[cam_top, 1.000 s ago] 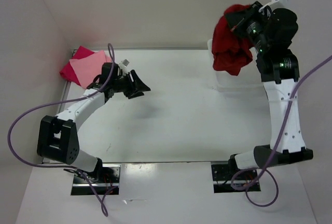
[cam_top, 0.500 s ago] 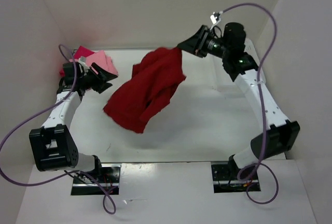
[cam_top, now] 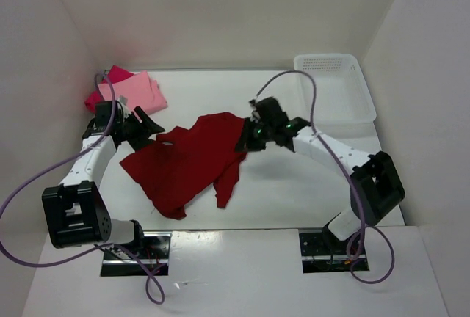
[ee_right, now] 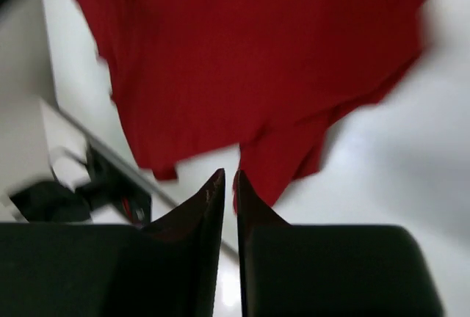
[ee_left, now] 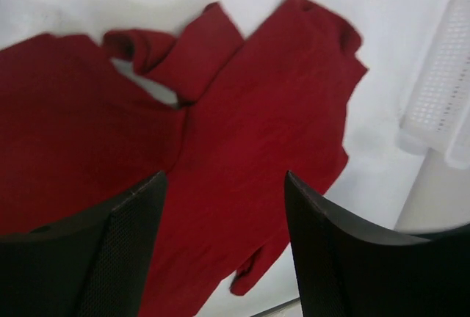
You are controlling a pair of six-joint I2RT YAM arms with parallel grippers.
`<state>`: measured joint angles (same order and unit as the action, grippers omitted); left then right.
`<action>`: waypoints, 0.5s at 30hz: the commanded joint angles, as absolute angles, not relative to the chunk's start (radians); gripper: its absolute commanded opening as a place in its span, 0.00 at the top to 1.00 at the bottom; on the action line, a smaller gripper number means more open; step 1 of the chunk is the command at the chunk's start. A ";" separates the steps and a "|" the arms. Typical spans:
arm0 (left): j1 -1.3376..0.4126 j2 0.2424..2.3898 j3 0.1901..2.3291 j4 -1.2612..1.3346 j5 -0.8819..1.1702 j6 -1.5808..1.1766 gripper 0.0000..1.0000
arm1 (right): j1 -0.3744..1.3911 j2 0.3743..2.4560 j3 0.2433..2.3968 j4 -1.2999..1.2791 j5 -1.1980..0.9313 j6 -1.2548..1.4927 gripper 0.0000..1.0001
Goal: Fold and stack the t-shirts
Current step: Flatten out the tshirt
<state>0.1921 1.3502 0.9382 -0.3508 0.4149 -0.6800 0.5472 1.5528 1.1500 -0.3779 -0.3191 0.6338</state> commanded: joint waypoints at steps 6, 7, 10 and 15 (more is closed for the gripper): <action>0.111 1.387 0.885 -0.432 0.336 -0.586 0.24 | 0.732 1.597 0.943 -0.308 -0.195 0.695 0.50; 0.097 1.397 0.876 -0.433 0.321 -0.586 0.24 | 0.732 1.623 0.943 -0.290 -0.212 0.695 0.49; 0.042 1.425 0.853 -0.433 0.292 -0.597 0.25 | 0.756 1.669 0.956 -0.270 -0.271 0.706 0.46; -0.087 1.508 0.815 -0.378 0.261 -0.632 0.44 | 0.756 1.747 0.979 -0.235 -0.296 0.716 0.62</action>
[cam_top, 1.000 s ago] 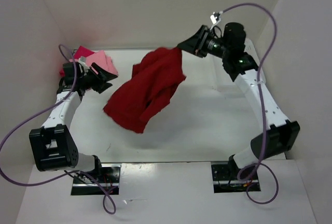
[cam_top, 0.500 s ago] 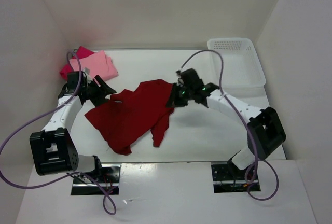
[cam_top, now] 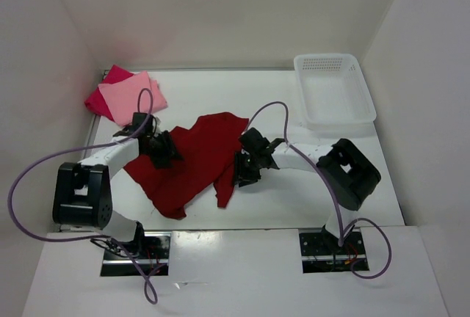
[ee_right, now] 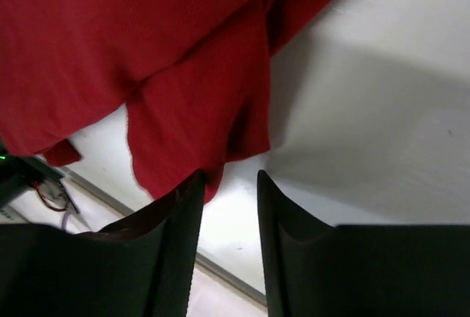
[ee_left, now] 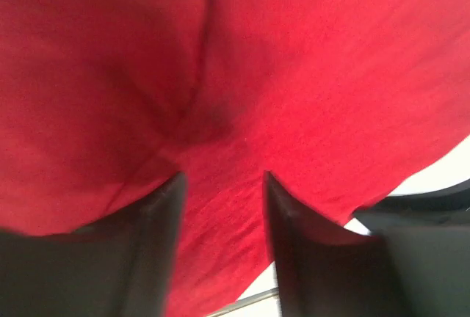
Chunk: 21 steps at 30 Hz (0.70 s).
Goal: Fold and stack the t-shirts
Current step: Flatten out the tshirt
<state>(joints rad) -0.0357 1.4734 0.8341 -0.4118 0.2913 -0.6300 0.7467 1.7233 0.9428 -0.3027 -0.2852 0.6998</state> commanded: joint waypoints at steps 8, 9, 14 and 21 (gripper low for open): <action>-0.152 1.612 0.840 -0.330 0.226 -0.663 0.99 | 0.668 1.654 0.999 -0.300 -0.178 0.718 1.00; -0.152 1.612 0.860 -0.321 0.225 -0.663 1.00 | 0.634 1.631 0.999 -0.320 -0.169 0.709 1.00; -0.132 1.689 1.053 -0.321 0.192 -0.663 1.00 | 0.405 1.517 1.009 -0.373 -0.135 0.644 1.00; -0.069 1.775 1.294 -0.382 0.179 -0.634 1.00 | 0.273 1.516 1.069 -0.417 -0.084 0.595 1.00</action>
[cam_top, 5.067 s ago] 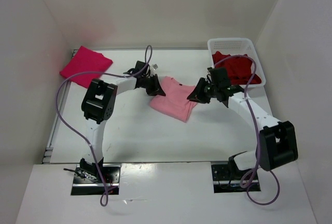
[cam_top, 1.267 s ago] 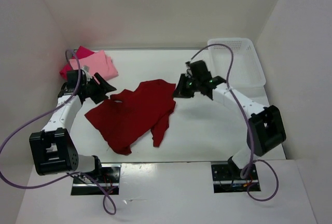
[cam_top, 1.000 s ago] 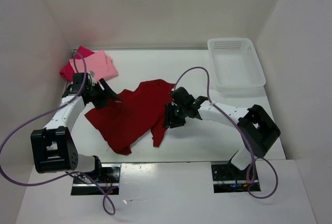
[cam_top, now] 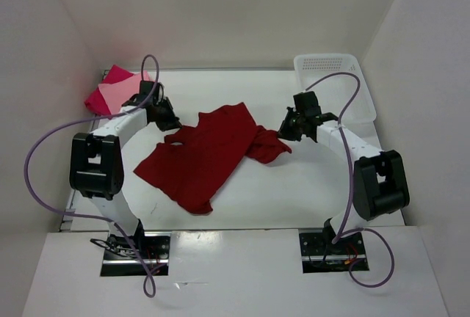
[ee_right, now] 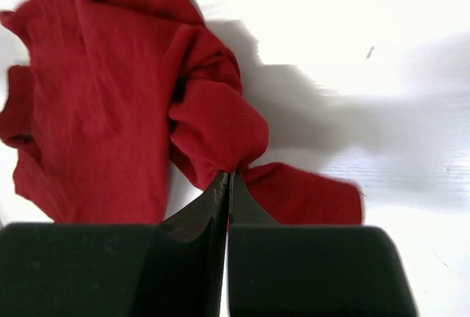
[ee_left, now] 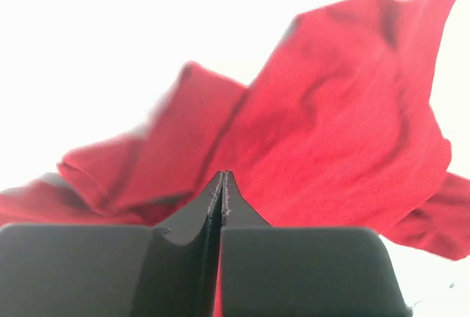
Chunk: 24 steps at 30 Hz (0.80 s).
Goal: Fold and stack the t-shirts
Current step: Flatten out the tshirt
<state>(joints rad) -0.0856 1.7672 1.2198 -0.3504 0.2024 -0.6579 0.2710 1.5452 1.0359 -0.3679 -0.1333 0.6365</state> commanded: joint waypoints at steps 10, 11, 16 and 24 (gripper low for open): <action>0.003 1.545 0.974 -0.393 0.231 -0.603 0.53 | 0.242 1.647 1.332 -0.432 -0.081 0.557 1.00; 0.003 1.490 0.947 -0.403 0.254 -0.603 0.53 | 0.253 1.666 1.376 -0.449 -0.109 0.557 1.00; 0.003 1.324 0.832 -0.518 0.221 -0.620 0.42 | 0.287 1.652 1.422 -0.463 -0.098 0.557 1.00; 0.052 1.046 0.634 -0.448 0.111 -0.934 0.31 | 0.269 1.591 1.272 -0.437 -0.107 0.548 0.96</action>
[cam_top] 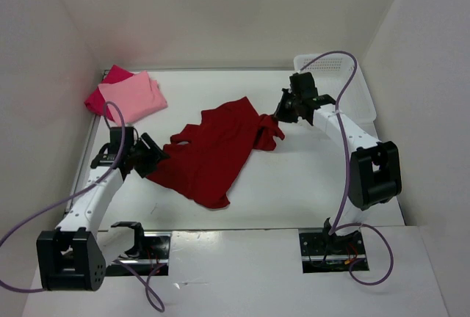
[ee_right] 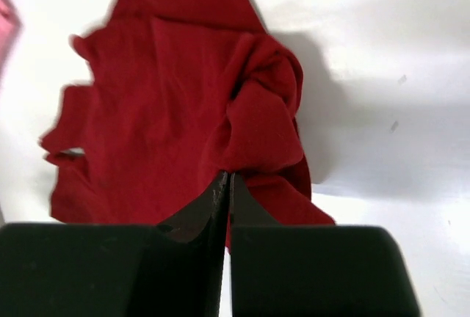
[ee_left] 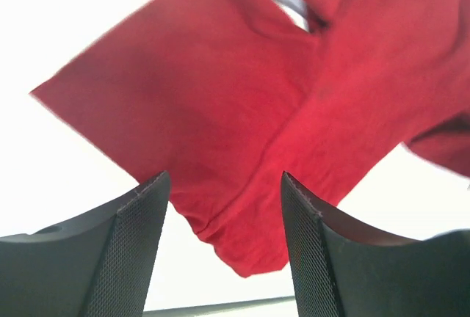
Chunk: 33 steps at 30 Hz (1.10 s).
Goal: Fold and stack the t-shirts
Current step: Flatten out the tshirt
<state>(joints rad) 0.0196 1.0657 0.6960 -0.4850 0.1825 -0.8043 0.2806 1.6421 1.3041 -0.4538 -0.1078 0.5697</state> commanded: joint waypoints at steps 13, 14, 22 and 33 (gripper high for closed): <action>0.031 1.328 0.834 -0.302 0.281 -0.780 0.32 | 0.437 1.695 1.521 -0.554 -0.072 0.477 0.31; 0.020 1.360 0.875 -0.302 0.281 -0.758 0.31 | 0.460 1.671 1.470 -0.536 -0.086 0.488 0.31; -0.153 1.869 1.411 -0.388 0.224 -0.539 0.23 | 0.715 1.576 1.019 -0.361 -0.238 0.675 0.80; -0.227 2.275 1.781 -0.359 0.287 -0.497 0.21 | 0.715 1.663 0.945 -0.232 -0.239 0.744 0.37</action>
<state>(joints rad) -0.2234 2.2295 1.7233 -0.3630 0.2558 -0.5434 0.7155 1.6188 0.9272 -0.3275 -0.2440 0.7116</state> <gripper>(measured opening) 0.806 0.641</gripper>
